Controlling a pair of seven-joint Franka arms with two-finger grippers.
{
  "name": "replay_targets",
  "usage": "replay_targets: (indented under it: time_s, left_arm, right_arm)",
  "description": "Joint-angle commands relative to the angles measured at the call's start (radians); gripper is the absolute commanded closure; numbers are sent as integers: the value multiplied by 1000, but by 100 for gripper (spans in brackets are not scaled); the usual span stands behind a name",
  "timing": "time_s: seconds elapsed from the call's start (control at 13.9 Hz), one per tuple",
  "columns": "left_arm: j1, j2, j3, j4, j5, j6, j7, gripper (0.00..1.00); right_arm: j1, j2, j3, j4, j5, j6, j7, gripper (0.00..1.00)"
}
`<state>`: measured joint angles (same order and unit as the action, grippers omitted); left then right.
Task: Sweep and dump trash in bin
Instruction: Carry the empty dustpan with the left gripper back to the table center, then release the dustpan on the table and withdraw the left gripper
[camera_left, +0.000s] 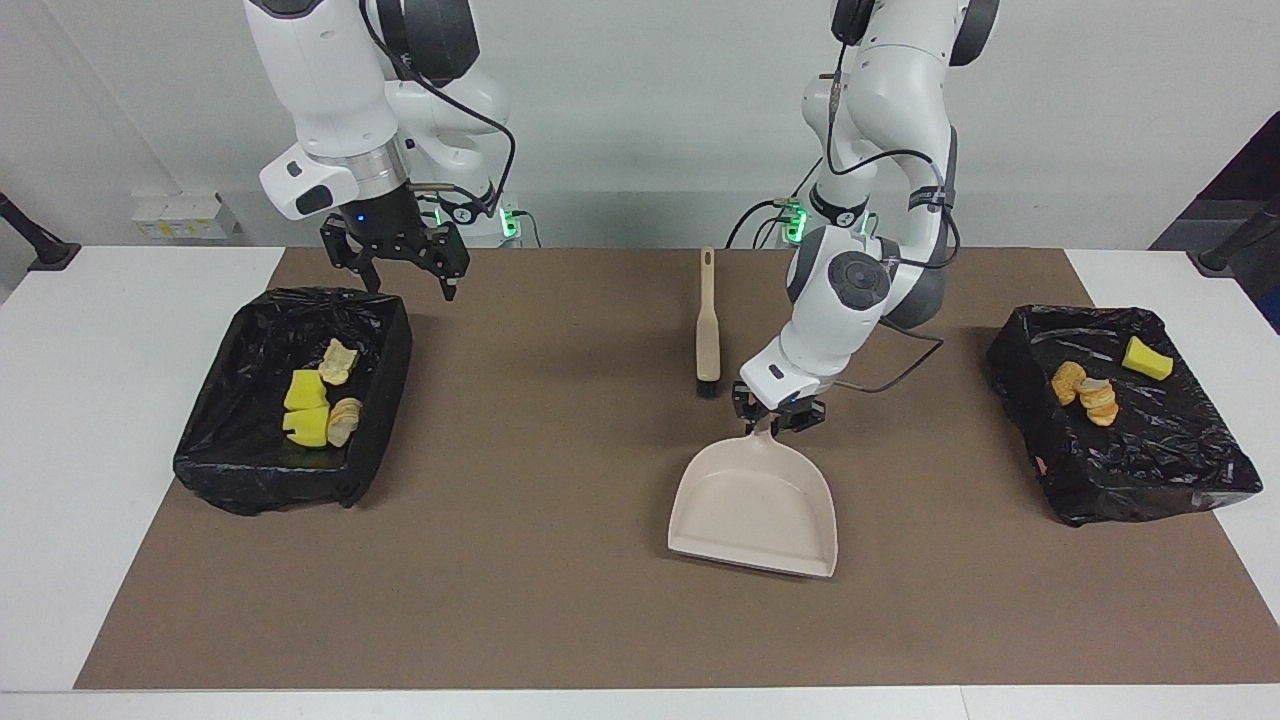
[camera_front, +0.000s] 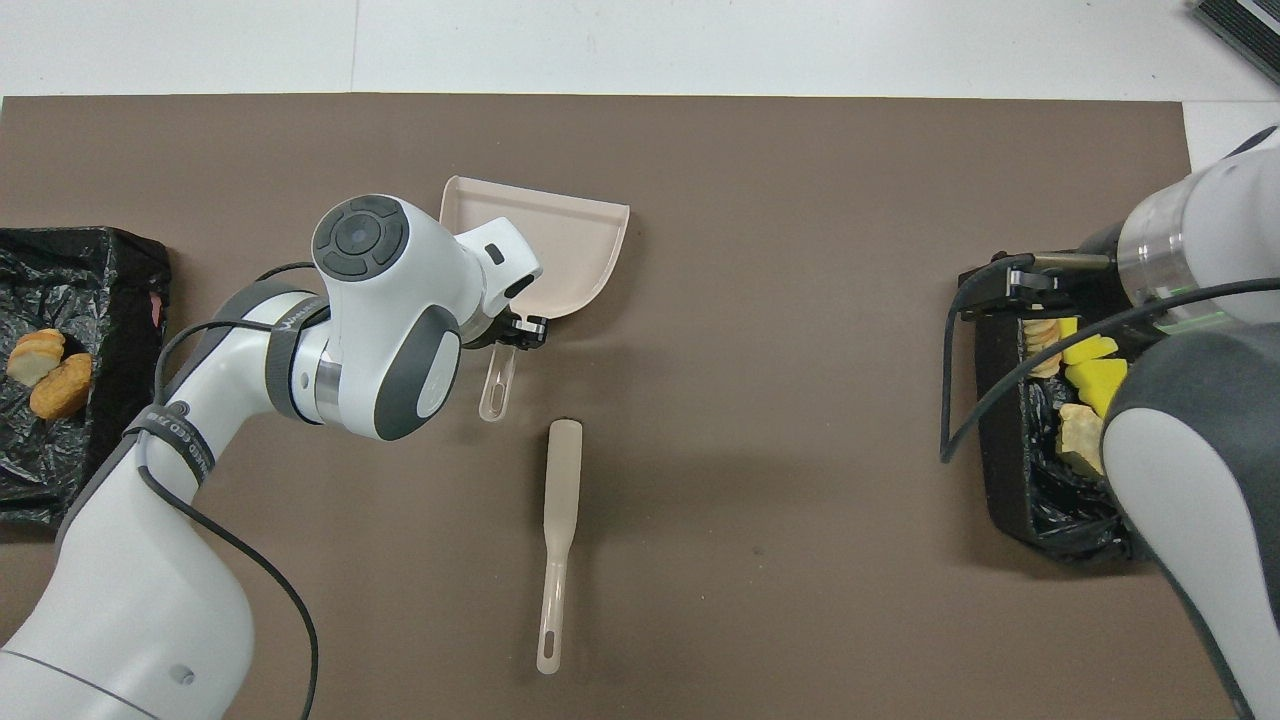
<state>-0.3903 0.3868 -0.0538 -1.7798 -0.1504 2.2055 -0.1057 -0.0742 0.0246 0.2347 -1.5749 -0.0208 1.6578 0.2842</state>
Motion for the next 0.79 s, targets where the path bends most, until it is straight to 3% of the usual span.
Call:
replay_targets:
  time_s: [0.0,0.07,0.14,0.22,0.36,0.72]
  left_arm:
    - [-19,3,15,0,-18,54,-12,40]
    - [-21,3,15,-6,-18,59,-12,38]
    - [-19,1,15,-6,-18,53,-11,11]
    - [-16,-2,15,-1,-17,43,1,0]
    - [-2,-52,29,10,-8,-37,3,0]
    - [149,-209,43,22,-5,-191,9,0]
  right_arm:
    - [-27,0,11,24,1,-38,-25,0]
    - [-19,3,8,39,-4,-64,-25,0]
    - [-9,14,-1,56,-5,-73,-25,0]
    - [-1,14,-15,59,-4,-73,-23,0]
    - [40,15,-49,59,-8,-73,-16,0]
    - [56,20,-63,58,-2,-69,-10,0]
